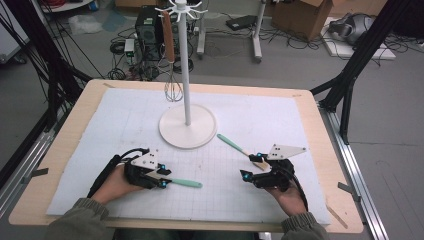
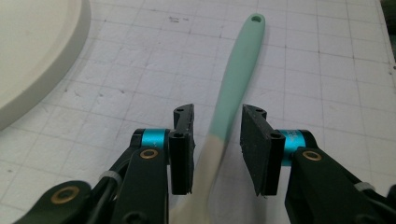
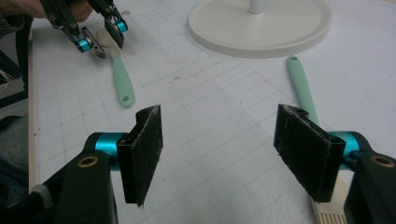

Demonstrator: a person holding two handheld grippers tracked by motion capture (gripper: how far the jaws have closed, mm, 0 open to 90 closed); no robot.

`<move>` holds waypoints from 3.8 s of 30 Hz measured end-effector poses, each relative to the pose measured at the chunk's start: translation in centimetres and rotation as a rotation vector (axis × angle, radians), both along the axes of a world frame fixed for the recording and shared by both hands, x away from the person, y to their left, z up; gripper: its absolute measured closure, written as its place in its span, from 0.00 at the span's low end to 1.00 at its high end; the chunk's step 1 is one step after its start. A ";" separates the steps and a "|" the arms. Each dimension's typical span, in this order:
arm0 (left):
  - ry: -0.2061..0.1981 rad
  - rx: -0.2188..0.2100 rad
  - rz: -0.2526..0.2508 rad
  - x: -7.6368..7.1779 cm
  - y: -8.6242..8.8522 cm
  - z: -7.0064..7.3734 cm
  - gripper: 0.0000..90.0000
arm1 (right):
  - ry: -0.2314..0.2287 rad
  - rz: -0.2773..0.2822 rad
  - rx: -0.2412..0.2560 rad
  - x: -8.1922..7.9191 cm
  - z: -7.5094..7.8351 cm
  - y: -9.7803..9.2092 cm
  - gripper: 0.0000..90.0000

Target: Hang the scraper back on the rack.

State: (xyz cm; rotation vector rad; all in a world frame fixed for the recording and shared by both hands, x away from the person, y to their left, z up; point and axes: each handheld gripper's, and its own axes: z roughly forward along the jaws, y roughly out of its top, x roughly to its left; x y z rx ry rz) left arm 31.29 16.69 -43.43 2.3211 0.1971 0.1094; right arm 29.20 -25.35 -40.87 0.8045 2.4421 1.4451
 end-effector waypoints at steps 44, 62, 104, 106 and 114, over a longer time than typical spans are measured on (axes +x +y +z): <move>0.022 0.067 -0.022 -0.3 -0.5 0.0 0.89 | 0.008 0.005 -0.006 0.3 -0.4 0.6 0.35; 0.016 0.080 -0.024 -0.6 -0.3 0.3 0.90 | 0.015 0.017 0.005 0.3 -0.4 0.9 0.35; -0.032 -0.009 -0.041 -2.0 -0.7 4.5 0.89 | 0.073 0.089 0.091 0.5 0.5 3.3 0.27; -0.034 -0.018 -0.044 -2.0 -0.8 4.7 0.89 | 0.073 0.109 0.094 0.5 0.9 3.9 0.28; -0.049 -0.035 -0.052 -2.2 -1.2 5.7 0.89 | 0.086 0.155 0.112 0.7 1.6 5.3 0.30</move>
